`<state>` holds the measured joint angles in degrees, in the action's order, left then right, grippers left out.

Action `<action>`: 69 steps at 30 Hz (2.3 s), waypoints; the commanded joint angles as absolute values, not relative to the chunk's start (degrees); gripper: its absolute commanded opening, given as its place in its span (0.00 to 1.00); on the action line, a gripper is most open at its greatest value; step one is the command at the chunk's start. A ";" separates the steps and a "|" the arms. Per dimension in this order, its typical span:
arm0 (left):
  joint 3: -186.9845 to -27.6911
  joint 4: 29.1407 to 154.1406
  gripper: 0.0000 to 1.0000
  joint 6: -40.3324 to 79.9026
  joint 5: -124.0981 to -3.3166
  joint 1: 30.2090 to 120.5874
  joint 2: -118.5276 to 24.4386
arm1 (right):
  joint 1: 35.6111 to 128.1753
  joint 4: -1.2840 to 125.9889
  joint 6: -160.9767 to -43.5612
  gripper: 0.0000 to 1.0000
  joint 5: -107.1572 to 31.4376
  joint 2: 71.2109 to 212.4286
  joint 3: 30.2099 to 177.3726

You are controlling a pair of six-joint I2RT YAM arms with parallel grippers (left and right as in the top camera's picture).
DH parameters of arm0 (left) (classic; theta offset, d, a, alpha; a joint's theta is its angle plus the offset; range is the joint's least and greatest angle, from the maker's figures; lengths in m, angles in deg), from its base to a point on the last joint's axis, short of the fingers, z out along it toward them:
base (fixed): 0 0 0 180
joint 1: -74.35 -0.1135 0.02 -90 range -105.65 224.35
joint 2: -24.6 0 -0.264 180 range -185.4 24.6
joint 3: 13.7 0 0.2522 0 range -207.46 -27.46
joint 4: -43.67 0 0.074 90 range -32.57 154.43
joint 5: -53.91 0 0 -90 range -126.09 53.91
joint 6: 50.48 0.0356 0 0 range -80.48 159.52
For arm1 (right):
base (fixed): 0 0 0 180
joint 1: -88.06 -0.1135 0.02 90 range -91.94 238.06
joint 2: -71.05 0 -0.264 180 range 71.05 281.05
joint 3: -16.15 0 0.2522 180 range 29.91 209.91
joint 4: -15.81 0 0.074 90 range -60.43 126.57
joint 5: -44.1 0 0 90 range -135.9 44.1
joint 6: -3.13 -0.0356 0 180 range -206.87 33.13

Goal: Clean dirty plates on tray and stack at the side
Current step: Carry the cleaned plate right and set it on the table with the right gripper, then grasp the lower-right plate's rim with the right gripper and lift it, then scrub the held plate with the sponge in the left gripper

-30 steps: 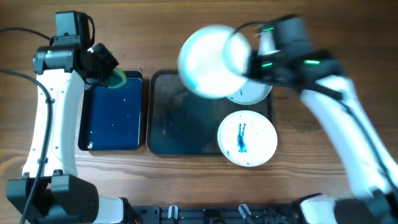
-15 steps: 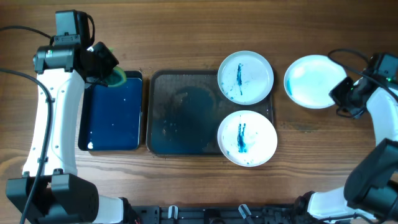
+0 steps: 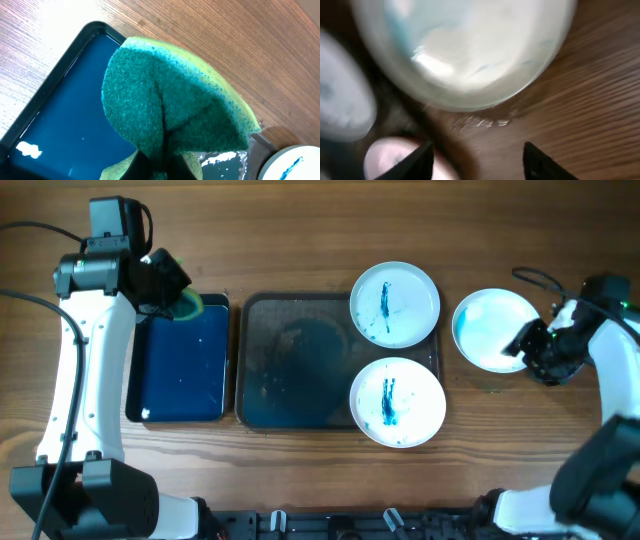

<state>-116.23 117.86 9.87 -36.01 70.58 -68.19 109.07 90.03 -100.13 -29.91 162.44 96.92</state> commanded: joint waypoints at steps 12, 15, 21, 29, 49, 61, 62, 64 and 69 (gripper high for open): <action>-116.19 118.14 0.04 10.79 -36.08 70.36 -68.52 | 89.40 82.76 -97.55 0.39 -25.87 160.74 76.98; -116.17 118.14 0.04 10.79 -36.06 70.36 -68.52 | 89.40 80.40 -97.53 0.29 -25.91 160.74 74.49; -116.19 118.16 0.04 10.79 -36.08 70.38 -68.52 | 89.40 80.09 -99.21 0.04 -25.00 160.65 74.32; -115.58 117.90 0.04 10.75 -36.08 70.38 -68.52 | 63.30 81.53 -118.33 0.04 -34.22 158.77 95.69; -113.48 116.85 0.04 10.73 -38.24 76.57 -70.86 | 60.51 79.11 -99.67 0.29 -28.25 187.01 114.60; -113.48 116.68 0.04 10.09 -42.83 79.12 -72.93 | 60.42 76.29 -94.03 0.04 -23.20 194.33 114.60; -113.30 116.59 0.04 10.09 -43.12 79.12 -73.02 | 60.44 76.07 -92.80 0.04 -23.20 194.51 114.60; -112.61 116.63 0.04 10.09 -43.21 79.17 -73.02 | 60.44 74.97 -92.89 0.04 -24.34 194.51 114.62; -103.58 112.79 0.04 5.48 -45.65 85.11 -73.04 | 61.42 73.14 -96.54 0.04 -26.61 194.51 114.62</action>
